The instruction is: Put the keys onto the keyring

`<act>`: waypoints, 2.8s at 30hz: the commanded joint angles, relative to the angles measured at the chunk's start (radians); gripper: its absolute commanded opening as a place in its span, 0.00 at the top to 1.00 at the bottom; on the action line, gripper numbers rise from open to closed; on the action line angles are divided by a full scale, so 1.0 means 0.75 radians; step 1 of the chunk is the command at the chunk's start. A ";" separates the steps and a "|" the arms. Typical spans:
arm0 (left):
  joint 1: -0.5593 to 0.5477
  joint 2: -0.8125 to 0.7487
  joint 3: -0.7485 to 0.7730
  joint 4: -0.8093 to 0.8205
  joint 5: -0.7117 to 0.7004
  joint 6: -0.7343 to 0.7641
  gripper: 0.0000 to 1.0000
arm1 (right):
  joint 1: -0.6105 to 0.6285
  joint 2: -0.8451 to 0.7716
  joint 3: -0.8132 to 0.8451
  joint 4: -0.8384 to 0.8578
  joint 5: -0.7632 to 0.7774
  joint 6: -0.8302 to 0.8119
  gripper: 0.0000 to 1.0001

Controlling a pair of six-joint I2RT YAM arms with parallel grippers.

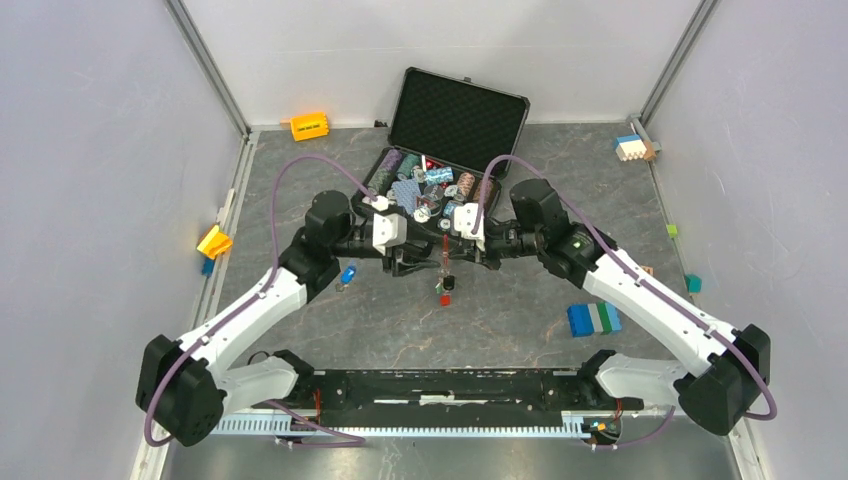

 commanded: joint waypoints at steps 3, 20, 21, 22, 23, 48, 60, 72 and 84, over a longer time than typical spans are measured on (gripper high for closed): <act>-0.013 0.029 0.260 -0.520 -0.084 0.331 0.46 | 0.040 0.044 0.164 -0.174 0.127 -0.096 1.00; -0.111 0.102 0.301 -0.514 -0.149 0.314 0.64 | 0.080 0.084 0.245 -0.218 0.181 -0.073 1.00; -0.113 0.106 0.302 -0.514 -0.152 0.313 0.65 | 0.081 0.085 0.243 -0.217 0.179 -0.070 1.00; -0.114 0.107 0.302 -0.506 -0.154 0.311 0.65 | 0.083 0.083 0.242 -0.216 0.177 -0.067 1.00; -0.116 0.109 0.300 -0.502 -0.157 0.307 0.66 | 0.083 0.082 0.241 -0.215 0.176 -0.066 1.00; 0.018 -0.076 -0.248 0.658 0.041 -0.332 0.98 | 0.072 -0.127 -0.098 0.109 -0.060 -0.087 0.55; 0.015 0.008 -0.401 1.226 0.029 -0.741 0.98 | 0.055 -0.091 -0.092 0.211 -0.174 0.021 0.60; 0.009 0.018 -0.410 1.194 0.015 -0.701 0.98 | 0.053 -0.053 -0.065 0.231 -0.233 0.079 0.76; 0.004 0.020 -0.408 1.104 0.031 -0.624 0.98 | 0.053 -0.053 -0.035 0.220 -0.227 0.087 0.77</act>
